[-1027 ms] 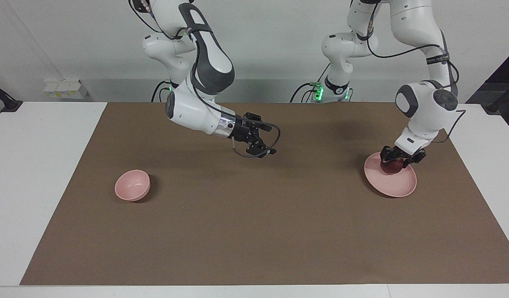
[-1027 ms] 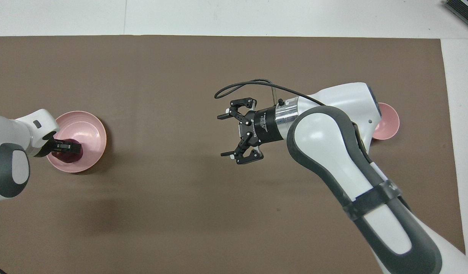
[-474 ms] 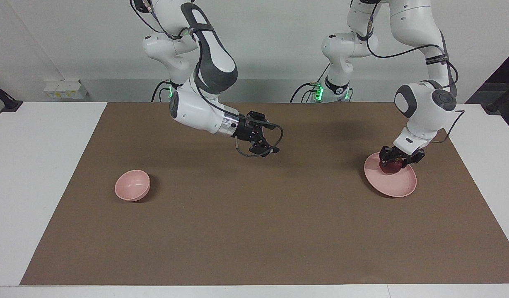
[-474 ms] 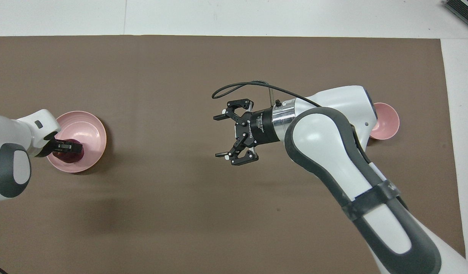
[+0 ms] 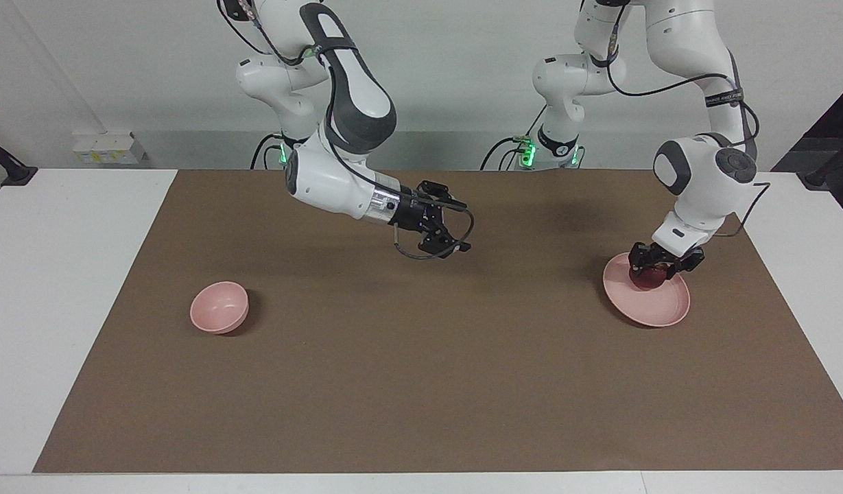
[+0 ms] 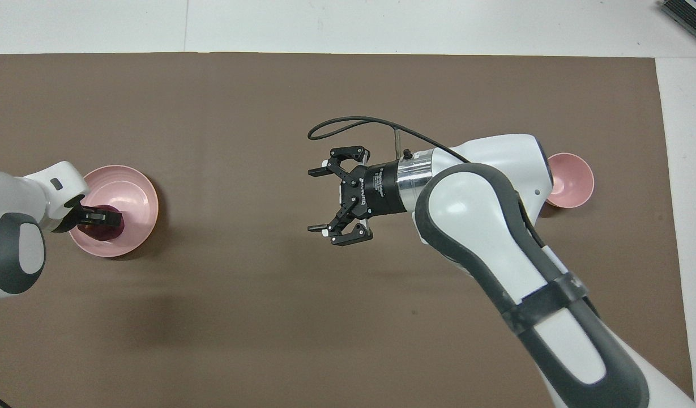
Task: Move apple from plate to bowl
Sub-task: 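Lift the apple with the left gripper while the right gripper approaches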
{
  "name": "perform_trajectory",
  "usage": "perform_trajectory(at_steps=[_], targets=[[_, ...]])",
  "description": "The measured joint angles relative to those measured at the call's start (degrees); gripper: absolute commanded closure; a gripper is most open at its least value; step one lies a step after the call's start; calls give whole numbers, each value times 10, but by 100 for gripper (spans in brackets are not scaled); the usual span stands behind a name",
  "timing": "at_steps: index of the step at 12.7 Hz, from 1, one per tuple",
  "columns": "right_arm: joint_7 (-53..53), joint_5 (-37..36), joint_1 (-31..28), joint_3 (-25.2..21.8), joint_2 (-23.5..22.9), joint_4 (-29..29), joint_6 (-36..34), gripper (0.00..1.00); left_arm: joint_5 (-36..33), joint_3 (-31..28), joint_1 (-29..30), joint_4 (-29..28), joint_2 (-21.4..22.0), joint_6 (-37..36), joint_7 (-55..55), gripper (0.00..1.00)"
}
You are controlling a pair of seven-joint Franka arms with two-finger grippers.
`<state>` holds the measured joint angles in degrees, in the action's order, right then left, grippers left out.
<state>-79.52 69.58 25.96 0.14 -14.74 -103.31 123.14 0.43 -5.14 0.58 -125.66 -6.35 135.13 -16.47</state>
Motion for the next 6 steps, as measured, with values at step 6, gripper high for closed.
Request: perform_trajectory(at_steps=[6], targets=[[-3, 0, 33, 0, -2, -5, 34, 0, 0, 0, 0, 25, -3, -1, 0, 100]])
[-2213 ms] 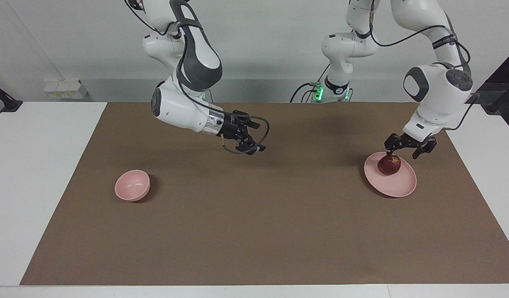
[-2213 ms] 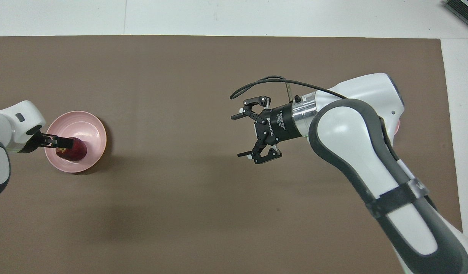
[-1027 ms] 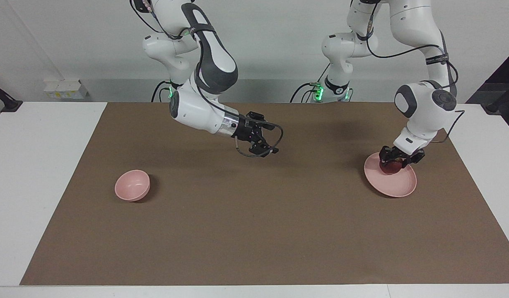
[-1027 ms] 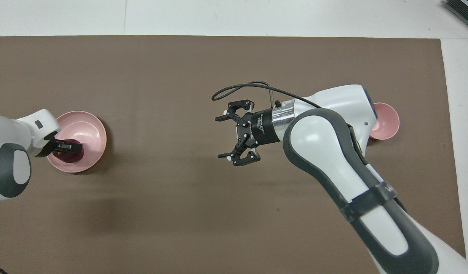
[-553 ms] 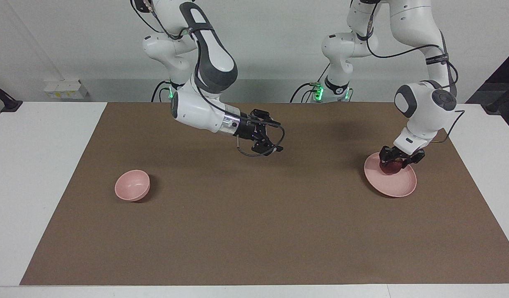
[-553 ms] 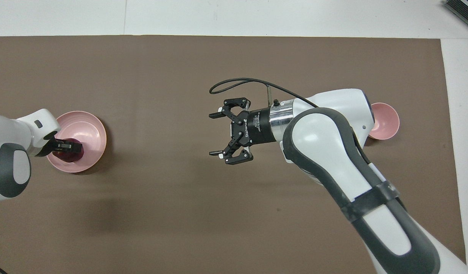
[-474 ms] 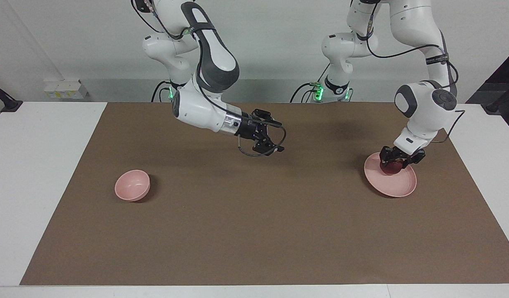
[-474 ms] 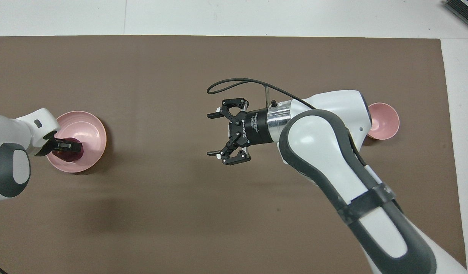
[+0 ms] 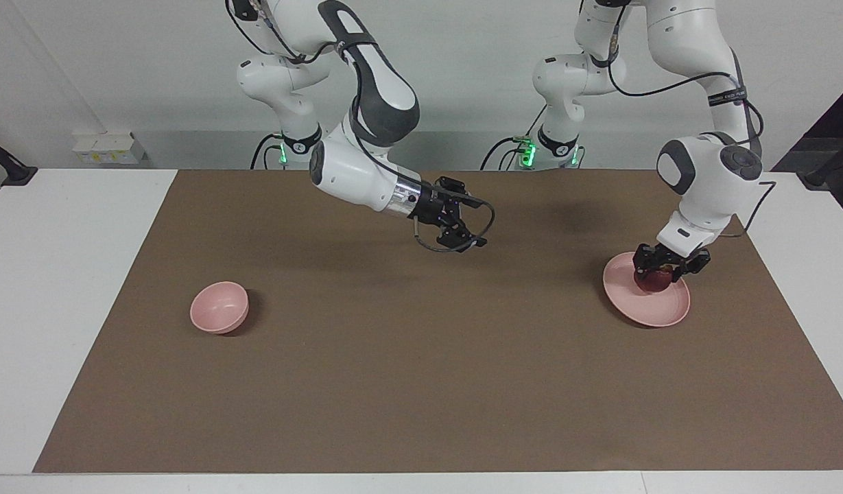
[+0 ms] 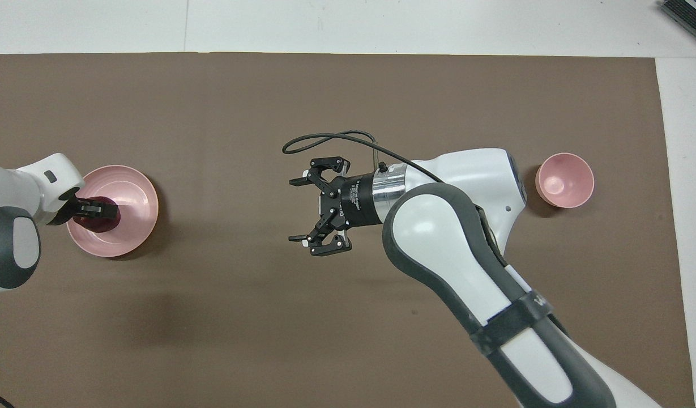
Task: Move apple from plate to bowl
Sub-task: 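Lift the apple with the left gripper while the right gripper approaches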
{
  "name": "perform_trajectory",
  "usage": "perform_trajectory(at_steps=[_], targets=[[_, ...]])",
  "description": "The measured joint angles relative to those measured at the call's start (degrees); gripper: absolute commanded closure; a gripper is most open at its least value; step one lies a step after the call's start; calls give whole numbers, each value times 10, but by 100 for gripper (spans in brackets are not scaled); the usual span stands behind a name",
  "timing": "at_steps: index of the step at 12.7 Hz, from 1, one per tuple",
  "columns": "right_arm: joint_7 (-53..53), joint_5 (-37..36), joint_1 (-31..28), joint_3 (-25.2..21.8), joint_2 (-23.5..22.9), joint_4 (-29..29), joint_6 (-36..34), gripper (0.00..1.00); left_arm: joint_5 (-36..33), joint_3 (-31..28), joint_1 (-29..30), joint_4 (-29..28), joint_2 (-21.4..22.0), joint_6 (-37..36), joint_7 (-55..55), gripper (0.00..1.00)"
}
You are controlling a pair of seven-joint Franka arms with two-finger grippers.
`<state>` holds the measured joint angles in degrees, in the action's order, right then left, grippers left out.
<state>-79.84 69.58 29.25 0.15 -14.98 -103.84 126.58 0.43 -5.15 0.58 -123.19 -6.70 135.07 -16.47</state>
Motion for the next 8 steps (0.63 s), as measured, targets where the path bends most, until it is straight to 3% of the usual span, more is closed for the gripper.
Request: perform_trajectory(at_steps=[5, 8], targets=[[19, 26, 25, 0, -5, -23, 33, 0, 2, 7, -1, 78, 1, -91, 0, 100], [34, 41, 46, 0, -5, -36, 71, 0, 58, 18, -4, 110, 11, -135, 0, 100]])
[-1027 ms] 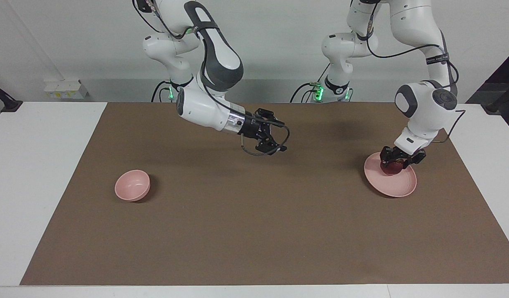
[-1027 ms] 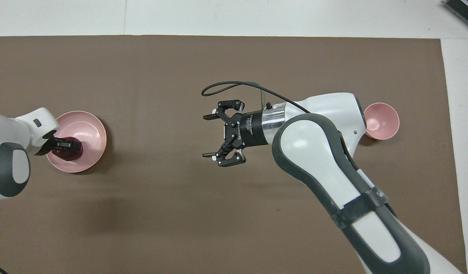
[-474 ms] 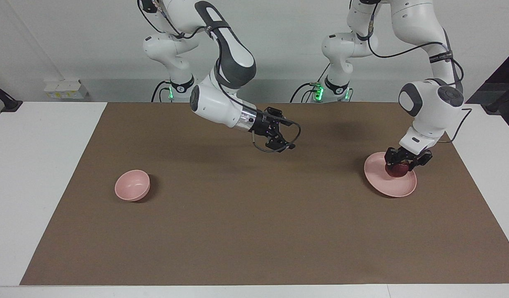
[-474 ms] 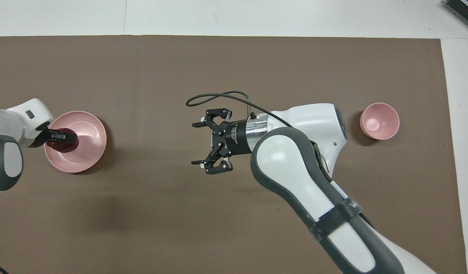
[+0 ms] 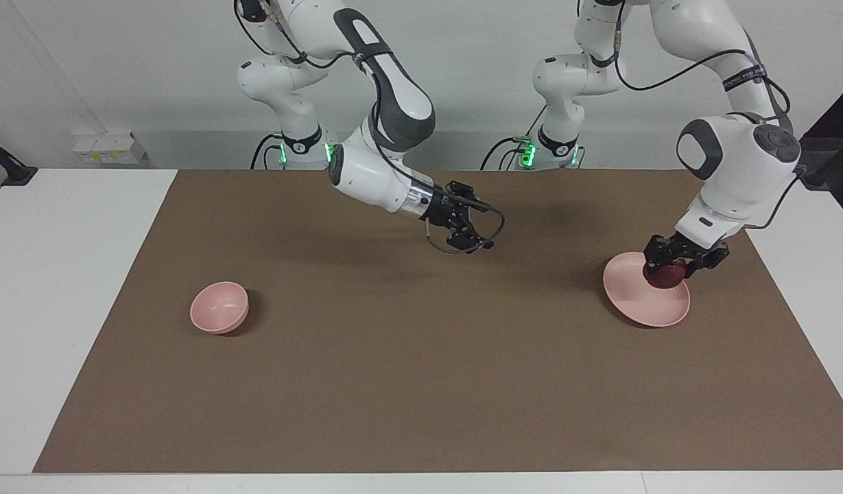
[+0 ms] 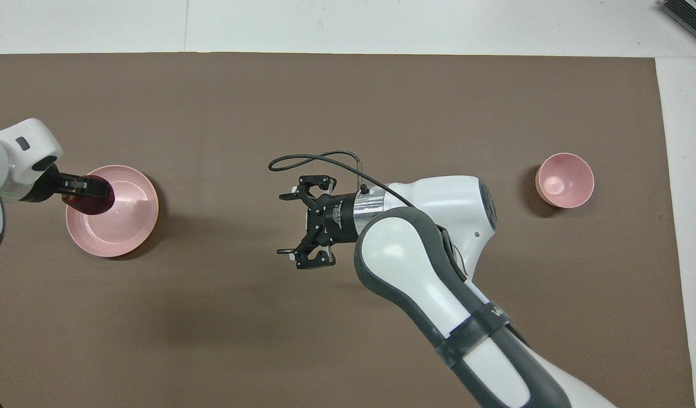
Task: Move apple from plate to bowl
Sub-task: 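Lift the apple with the left gripper while the right gripper approaches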
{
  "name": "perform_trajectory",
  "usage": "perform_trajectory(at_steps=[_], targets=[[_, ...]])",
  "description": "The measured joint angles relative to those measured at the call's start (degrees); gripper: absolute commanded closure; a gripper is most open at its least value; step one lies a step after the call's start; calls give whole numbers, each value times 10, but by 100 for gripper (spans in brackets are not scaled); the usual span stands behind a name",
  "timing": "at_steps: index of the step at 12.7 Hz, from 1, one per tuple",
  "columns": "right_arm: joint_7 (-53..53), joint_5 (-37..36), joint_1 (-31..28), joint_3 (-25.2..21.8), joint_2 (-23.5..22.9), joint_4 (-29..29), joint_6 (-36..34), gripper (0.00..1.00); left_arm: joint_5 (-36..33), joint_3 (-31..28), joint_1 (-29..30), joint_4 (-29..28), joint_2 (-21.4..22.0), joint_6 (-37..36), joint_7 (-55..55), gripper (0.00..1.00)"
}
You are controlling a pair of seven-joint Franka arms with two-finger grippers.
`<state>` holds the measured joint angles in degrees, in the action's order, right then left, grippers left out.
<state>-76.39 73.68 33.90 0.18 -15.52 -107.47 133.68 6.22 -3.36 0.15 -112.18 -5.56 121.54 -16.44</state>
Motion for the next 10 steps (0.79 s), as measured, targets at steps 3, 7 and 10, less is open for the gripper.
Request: perform_trajectory(at_steps=[3, 7, 10], targets=[[3, 17, 16, 0, 0, -4, 13, 0, 66, 6, -11, 4, 20, -30, 0, 100], [5, 17, 34, 0, 0, -4, 50, 0, 196, 10, -30, 4, 31, -51, 7, 100], [5, 26, 45, 0, 0, -5, 61, 0, 273, 13, -55, 3, 32, -54, 8, 100]])
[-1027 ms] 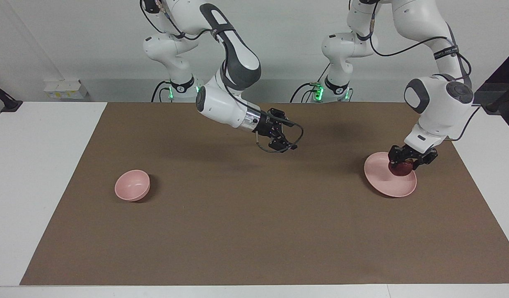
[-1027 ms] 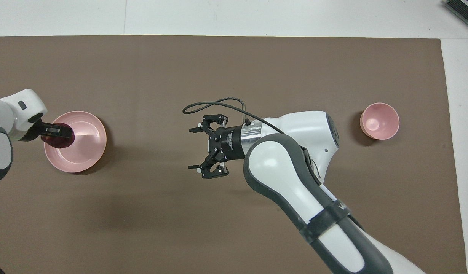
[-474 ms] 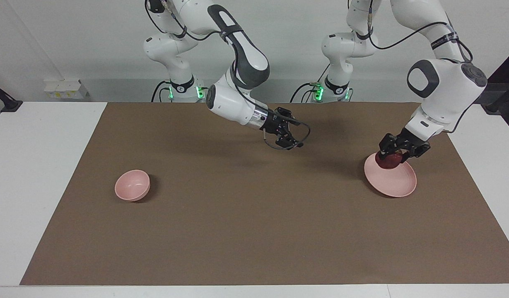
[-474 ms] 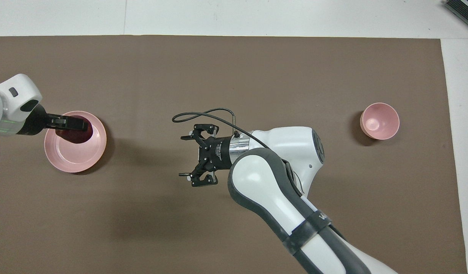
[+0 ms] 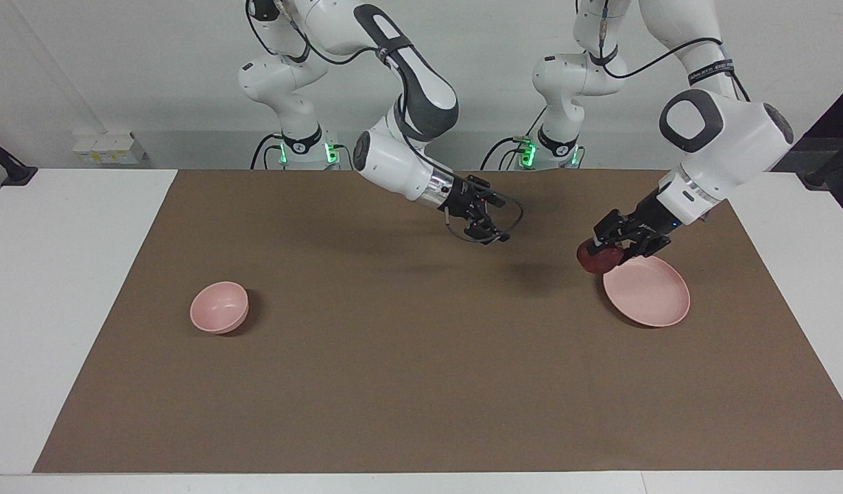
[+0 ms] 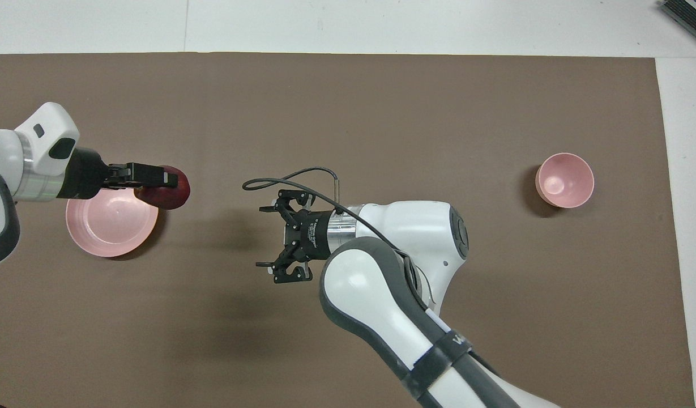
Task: Move apple from plate to bowl
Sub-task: 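Lift the apple with the left gripper while the right gripper approaches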
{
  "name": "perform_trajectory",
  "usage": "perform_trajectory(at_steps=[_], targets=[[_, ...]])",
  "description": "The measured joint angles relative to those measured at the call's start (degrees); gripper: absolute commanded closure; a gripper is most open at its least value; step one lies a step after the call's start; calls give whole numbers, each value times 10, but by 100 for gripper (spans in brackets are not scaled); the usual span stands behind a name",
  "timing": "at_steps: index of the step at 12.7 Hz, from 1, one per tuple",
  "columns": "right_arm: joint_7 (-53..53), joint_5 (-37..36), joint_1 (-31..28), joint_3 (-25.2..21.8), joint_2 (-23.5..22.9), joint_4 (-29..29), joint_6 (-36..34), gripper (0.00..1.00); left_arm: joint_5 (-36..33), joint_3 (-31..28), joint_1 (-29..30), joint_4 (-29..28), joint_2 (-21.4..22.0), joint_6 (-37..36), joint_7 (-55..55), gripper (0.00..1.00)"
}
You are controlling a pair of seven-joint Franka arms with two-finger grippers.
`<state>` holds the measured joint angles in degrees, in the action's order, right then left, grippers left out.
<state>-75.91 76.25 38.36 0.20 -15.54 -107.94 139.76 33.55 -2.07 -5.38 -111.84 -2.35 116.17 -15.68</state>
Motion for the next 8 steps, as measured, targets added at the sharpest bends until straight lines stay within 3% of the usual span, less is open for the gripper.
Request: perform_trajectory(at_steps=[5, 8], targets=[[66, 123, 16, 0, -12, -1, 22, 0, 63, 2, -41, -24, 20, -42, 5, 100], [75, 138, 17, 0, -13, -1, 22, 0, 72, 3, -63, -57, 44, -48, 12, 100]])
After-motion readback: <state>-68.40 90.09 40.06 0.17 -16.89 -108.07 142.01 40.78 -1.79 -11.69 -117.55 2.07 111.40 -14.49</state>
